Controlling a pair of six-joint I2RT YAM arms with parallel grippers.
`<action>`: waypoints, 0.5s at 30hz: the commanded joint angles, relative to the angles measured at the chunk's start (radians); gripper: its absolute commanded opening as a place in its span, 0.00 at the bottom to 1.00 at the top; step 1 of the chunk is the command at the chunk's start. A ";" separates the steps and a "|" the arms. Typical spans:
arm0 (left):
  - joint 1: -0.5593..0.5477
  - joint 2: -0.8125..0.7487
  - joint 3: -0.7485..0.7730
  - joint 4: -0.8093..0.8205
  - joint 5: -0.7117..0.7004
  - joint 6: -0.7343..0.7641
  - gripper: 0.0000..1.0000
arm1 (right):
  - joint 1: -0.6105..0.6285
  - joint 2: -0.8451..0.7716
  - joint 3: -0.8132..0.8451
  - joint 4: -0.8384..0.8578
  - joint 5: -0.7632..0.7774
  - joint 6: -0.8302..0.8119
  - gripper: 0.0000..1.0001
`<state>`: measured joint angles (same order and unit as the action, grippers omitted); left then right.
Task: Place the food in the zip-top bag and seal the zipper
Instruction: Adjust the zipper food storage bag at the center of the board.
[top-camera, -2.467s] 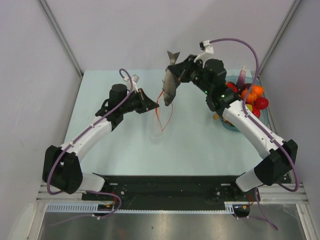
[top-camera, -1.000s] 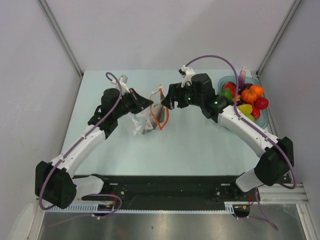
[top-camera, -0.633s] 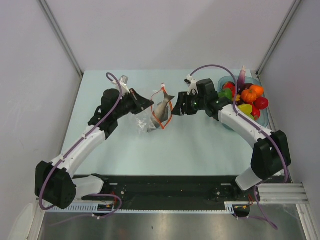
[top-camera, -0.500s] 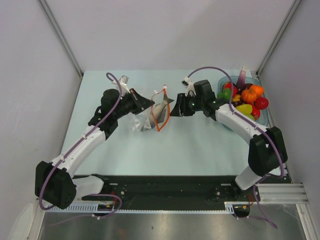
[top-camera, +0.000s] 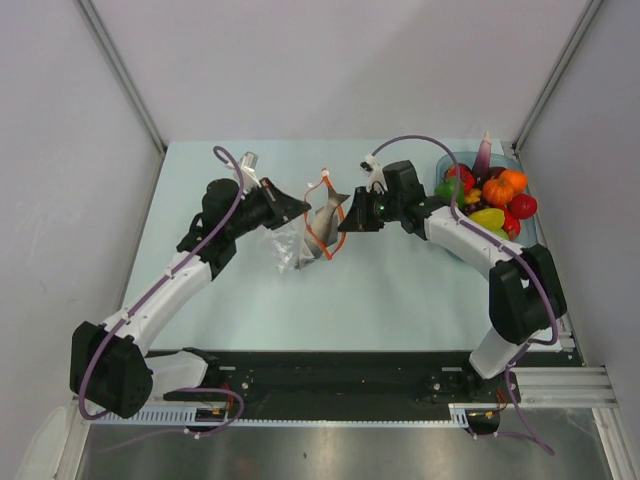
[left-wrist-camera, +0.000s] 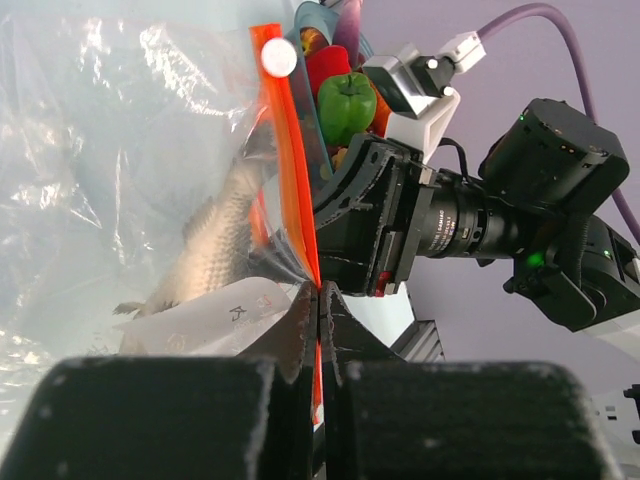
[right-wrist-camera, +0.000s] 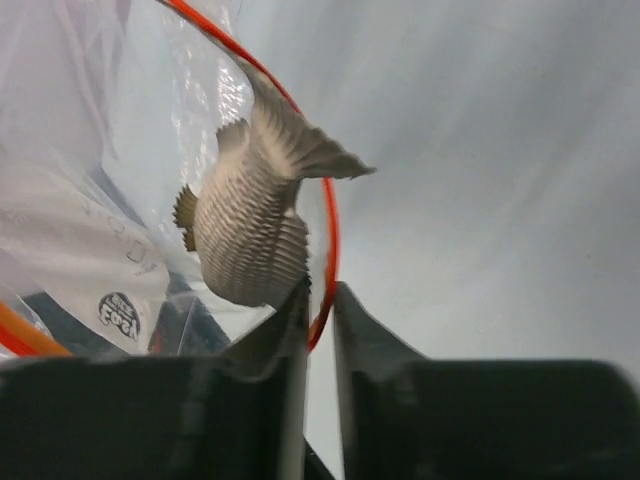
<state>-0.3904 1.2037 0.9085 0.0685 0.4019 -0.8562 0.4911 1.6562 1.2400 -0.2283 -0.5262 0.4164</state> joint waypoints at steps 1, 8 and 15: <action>0.005 -0.026 0.007 0.031 0.022 -0.004 0.00 | -0.013 -0.002 0.007 0.041 -0.026 0.012 0.08; 0.021 -0.035 0.042 -0.134 0.005 0.158 0.00 | 0.009 -0.113 0.007 0.037 -0.061 -0.011 0.00; 0.001 -0.024 0.312 -0.641 0.006 0.571 0.00 | 0.093 -0.279 0.033 0.018 -0.095 0.004 0.00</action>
<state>-0.3801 1.2083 1.0523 -0.2676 0.4038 -0.5591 0.5373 1.5024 1.2396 -0.2264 -0.5770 0.4248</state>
